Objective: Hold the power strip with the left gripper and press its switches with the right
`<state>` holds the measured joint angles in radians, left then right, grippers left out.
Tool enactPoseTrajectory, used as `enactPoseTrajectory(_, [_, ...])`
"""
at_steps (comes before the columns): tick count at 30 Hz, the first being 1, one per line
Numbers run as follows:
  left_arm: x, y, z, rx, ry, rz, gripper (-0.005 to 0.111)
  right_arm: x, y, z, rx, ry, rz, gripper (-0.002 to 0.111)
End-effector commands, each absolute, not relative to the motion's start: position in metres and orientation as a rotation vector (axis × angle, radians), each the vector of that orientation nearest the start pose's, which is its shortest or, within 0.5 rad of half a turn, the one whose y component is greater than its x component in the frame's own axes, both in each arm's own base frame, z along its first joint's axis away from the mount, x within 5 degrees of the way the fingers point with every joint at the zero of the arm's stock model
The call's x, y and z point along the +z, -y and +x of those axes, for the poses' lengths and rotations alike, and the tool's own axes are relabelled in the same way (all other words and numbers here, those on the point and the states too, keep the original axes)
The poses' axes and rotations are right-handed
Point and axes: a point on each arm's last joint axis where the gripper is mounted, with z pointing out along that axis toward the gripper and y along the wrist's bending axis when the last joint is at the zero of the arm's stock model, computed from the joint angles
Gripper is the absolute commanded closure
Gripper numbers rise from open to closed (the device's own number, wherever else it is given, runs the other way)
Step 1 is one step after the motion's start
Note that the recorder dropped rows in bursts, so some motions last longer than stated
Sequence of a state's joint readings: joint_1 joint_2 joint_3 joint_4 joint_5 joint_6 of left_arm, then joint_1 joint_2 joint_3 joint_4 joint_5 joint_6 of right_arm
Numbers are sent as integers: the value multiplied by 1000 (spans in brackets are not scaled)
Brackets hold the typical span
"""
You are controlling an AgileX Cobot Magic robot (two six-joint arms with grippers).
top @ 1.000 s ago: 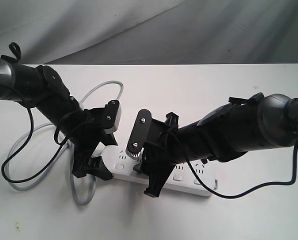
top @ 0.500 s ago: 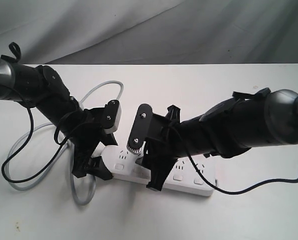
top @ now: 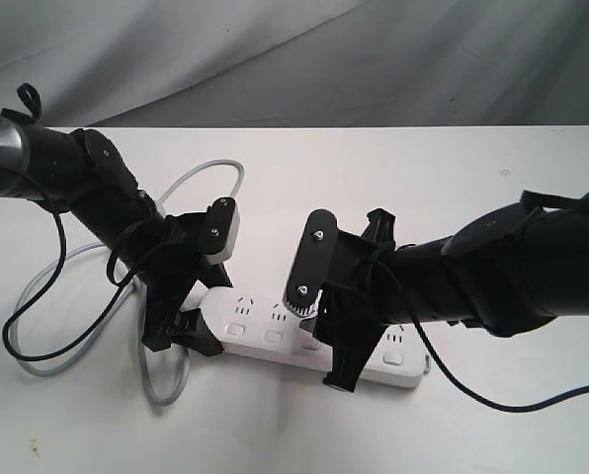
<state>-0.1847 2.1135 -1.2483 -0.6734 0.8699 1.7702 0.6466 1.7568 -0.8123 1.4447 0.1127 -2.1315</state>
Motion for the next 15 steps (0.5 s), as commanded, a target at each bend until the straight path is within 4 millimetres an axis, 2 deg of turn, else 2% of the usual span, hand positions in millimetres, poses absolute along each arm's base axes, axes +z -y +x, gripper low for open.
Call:
enactPoseTrajectory(1, [103,114,360,-597,-2049,1905,56,142,-211,266,121,-1892,-1553,55])
enactPoseTrajectory(15, [103,114,360,-597,-2049,1905,56,137,-209,263,124,-1909,-1562,55])
